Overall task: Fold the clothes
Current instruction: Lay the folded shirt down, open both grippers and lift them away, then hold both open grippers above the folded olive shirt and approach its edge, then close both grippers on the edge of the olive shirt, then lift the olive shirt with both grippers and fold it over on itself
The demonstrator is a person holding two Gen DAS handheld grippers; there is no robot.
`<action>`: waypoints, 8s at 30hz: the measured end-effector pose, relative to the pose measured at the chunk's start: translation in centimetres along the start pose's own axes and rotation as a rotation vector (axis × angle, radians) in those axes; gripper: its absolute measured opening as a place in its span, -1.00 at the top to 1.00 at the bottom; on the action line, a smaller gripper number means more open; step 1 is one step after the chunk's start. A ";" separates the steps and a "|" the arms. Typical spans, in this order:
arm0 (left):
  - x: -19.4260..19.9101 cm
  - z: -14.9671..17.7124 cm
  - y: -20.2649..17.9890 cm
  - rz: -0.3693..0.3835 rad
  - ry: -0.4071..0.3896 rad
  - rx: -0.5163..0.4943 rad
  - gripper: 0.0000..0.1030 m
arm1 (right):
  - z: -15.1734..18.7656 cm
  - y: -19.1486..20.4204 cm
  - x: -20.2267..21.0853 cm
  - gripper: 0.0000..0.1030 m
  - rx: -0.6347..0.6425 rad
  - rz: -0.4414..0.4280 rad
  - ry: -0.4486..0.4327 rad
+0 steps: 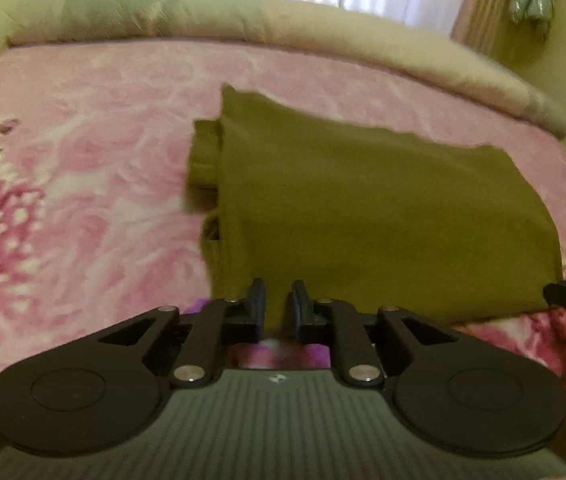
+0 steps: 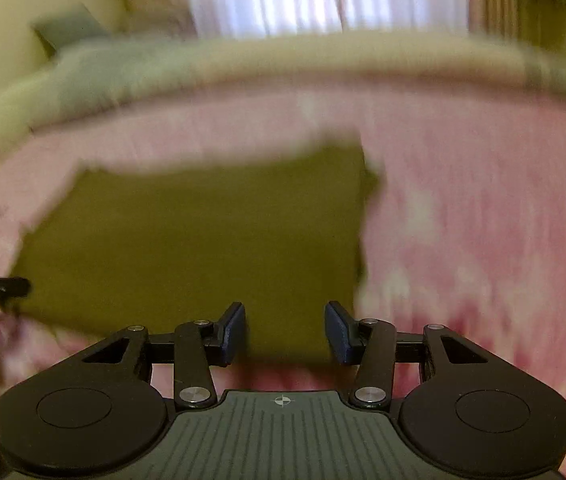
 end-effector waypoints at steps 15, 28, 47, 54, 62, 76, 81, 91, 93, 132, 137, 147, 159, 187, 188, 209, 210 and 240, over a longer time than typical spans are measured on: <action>10.2 1.5 -4.9 -0.108 0.091 0.011 0.36 | 3.5 1.0 8.1 0.07 -0.105 0.103 -0.001; 19.1 1.0 -7.6 -0.146 -0.051 -0.021 0.06 | 3.3 2.8 16.3 -0.80 -0.087 0.091 -0.141; 20.2 1.5 -5.8 -0.171 -0.056 -0.039 -0.12 | 3.1 5.3 18.2 -0.80 -0.051 0.162 -0.144; 19.2 1.6 -3.3 -0.155 -0.042 -0.001 -0.17 | 2.5 7.1 17.2 -0.80 -0.041 0.194 -0.130; 17.6 1.3 -0.9 -0.137 -0.020 0.012 -0.18 | 2.7 8.5 14.8 -0.80 -0.044 0.229 -0.084; 14.4 2.6 2.7 -0.134 0.028 0.071 -0.24 | 3.4 9.0 8.4 -0.80 -0.024 0.244 0.040; 13.1 2.9 3.1 -0.124 0.054 0.089 -0.25 | 3.4 8.5 6.1 -0.80 -0.027 0.227 0.082; 8.6 1.2 0.5 -0.085 0.108 0.023 -0.25 | 3.0 4.2 3.3 -0.80 -0.094 0.234 0.146; 7.6 0.7 -0.4 -0.077 0.118 -0.002 -0.25 | 2.7 3.2 3.1 -0.80 -0.106 0.252 0.151; 0.7 -4.8 0.5 0.092 0.104 0.114 -0.22 | -6.3 -9.1 -2.5 -0.27 -0.783 -0.272 0.101; 0.2 -4.9 2.1 0.129 0.099 0.217 -0.21 | -7.0 -9.3 -4.4 -0.26 -0.797 -0.337 0.146; -0.6 -4.5 4.5 0.211 0.086 0.391 -0.18 | -6.8 -7.4 -6.6 0.08 -0.724 -0.405 0.151; -0.8 -3.2 7.0 0.236 0.071 0.454 -0.17 | -10.5 1.2 -5.0 0.58 -0.278 0.037 0.102; -6.2 -7.4 2.4 0.593 0.104 0.561 -0.16 | -7.1 8.5 -1.8 -0.05 -0.225 -0.053 0.042; -7.2 -7.7 2.0 0.601 0.121 0.566 -0.16 | -6.9 6.7 -2.8 0.05 -0.347 -0.062 0.085; -10.6 -10.3 -0.5 0.714 0.127 0.449 0.64 | -6.2 1.8 -9.4 0.15 -0.866 -0.320 0.240; -10.1 -10.7 -0.2 0.712 0.106 0.441 0.66 | -6.4 2.1 -9.2 0.15 -0.853 -0.322 0.241; -5.4 -6.3 11.6 0.469 -0.066 0.529 0.70 | -5.6 15.9 -10.2 0.21 -0.316 -0.406 0.236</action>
Point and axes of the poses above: each gripper's, at about its wrist camera, not at the fingertips, and x roughly against the way its jaws point, y to its left, z to its underside, the point moved 6 cm from there along -x, roughly the way its jaws point, and after that the axes turned 11 degrees about -x, right-handed, at the moved point
